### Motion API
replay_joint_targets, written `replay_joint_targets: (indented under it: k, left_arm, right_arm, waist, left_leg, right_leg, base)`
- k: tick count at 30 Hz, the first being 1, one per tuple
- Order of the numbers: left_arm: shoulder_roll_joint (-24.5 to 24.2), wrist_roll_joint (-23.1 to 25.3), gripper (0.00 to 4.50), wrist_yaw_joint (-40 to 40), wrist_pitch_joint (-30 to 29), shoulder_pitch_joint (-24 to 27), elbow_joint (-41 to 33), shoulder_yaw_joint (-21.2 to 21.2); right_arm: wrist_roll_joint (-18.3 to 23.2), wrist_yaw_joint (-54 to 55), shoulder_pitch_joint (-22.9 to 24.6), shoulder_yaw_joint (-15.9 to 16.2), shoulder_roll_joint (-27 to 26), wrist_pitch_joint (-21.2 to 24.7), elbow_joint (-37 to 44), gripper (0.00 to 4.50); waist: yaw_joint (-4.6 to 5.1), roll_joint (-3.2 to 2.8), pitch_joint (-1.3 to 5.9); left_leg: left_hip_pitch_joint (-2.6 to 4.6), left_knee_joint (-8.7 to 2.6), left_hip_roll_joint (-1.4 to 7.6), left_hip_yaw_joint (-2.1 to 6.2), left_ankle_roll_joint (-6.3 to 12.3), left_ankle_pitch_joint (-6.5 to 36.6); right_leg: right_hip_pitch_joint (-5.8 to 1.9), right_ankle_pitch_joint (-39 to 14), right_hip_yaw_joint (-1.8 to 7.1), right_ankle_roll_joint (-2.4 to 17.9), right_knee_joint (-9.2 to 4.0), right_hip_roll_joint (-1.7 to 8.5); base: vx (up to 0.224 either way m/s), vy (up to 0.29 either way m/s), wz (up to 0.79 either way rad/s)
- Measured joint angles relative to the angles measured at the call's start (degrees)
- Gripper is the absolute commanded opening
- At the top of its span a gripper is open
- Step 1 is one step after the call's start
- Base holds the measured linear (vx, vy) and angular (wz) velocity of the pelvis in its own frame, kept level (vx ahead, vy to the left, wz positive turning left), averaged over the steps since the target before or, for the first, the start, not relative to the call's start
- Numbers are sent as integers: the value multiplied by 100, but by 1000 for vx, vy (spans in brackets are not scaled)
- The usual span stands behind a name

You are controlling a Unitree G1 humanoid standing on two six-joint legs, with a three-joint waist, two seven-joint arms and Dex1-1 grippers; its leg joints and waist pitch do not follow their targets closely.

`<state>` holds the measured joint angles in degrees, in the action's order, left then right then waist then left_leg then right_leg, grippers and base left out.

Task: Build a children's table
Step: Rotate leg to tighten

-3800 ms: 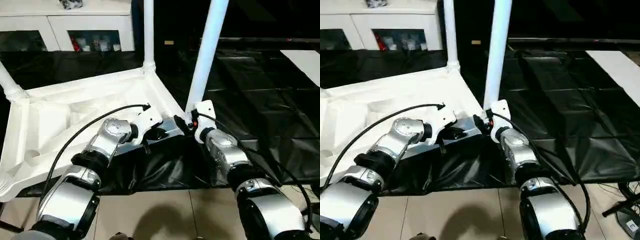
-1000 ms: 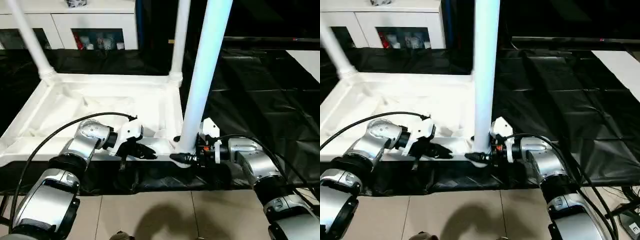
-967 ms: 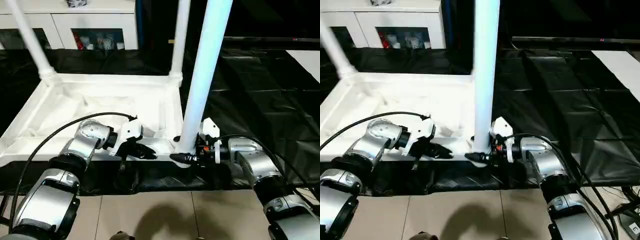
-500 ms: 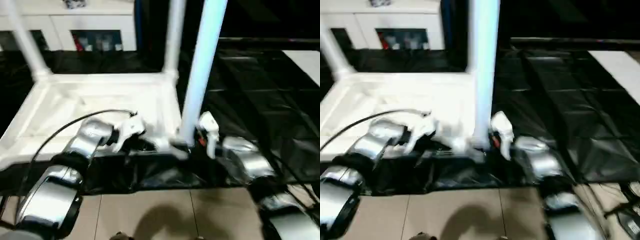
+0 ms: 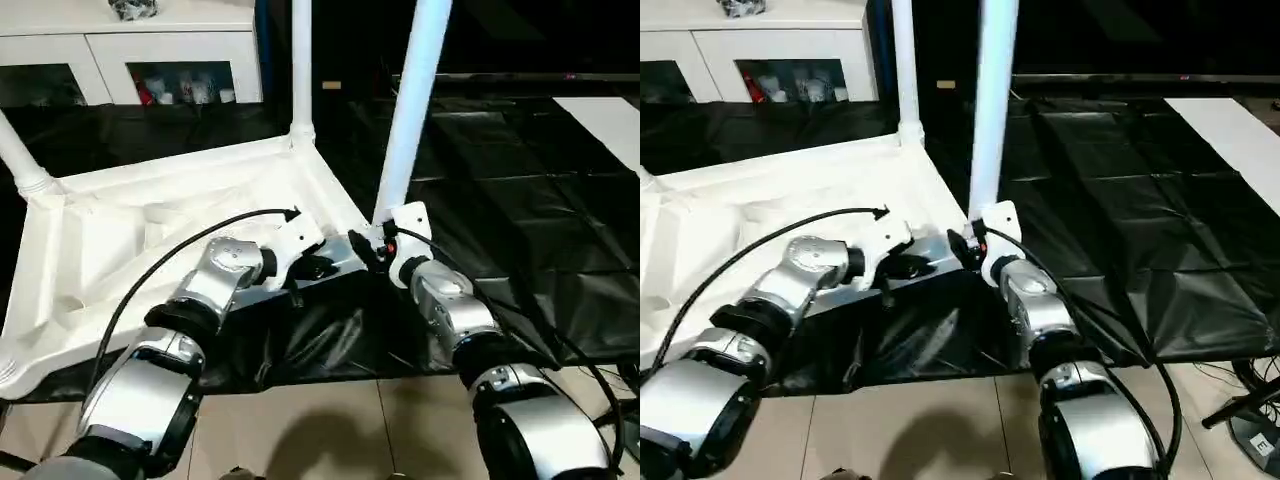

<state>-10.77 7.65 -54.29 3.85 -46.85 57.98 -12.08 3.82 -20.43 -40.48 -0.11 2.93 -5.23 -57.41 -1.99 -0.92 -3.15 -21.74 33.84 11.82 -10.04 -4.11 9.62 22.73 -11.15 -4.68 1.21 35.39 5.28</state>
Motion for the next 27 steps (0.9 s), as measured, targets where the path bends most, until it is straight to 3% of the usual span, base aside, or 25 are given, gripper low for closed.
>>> replay_joint_targets:
  k: [7,13,18,27]
  left_arm:
    - [-256,-126,0,-627,199,125,-153,-6]
    - [-534,-270,0,-1473,442,238,-181,-17]
    - [-713,-353,0,-2161,567,274,-180,-62]
    - [-908,-396,0,-2790,718,274,-178,-154]
  right_arm:
    - [129,-1425,36,91,308,-30,61,404]
    - [183,-3134,389,522,827,13,645,404]
    - [330,-4364,668,821,1202,317,1241,404]
    - [331,-5155,794,1081,1493,536,1682,331]
  waist:
    - [5,-2,-1]
    - [-42,-2,-1]
    - [-120,-1,-1]
    - [-177,-1,-1]
  left_leg:
    - [-28,-8,7,-2,13,9]
    - [-27,-7,15,-1,14,7]
    - [-25,2,14,-3,14,7]
    - [-27,0,14,-3,13,7]
  right_leg:
    - [17,2,-15,0,-18,-3]
    - [15,1,-26,-1,-15,-5]
    - [6,3,-23,1,-15,-1]
    - [7,2,-24,1,-17,-1]
  base:
    - [0,0,0]
    - [0,0,0]
    - [0,0,0]
    - [0,0,0]
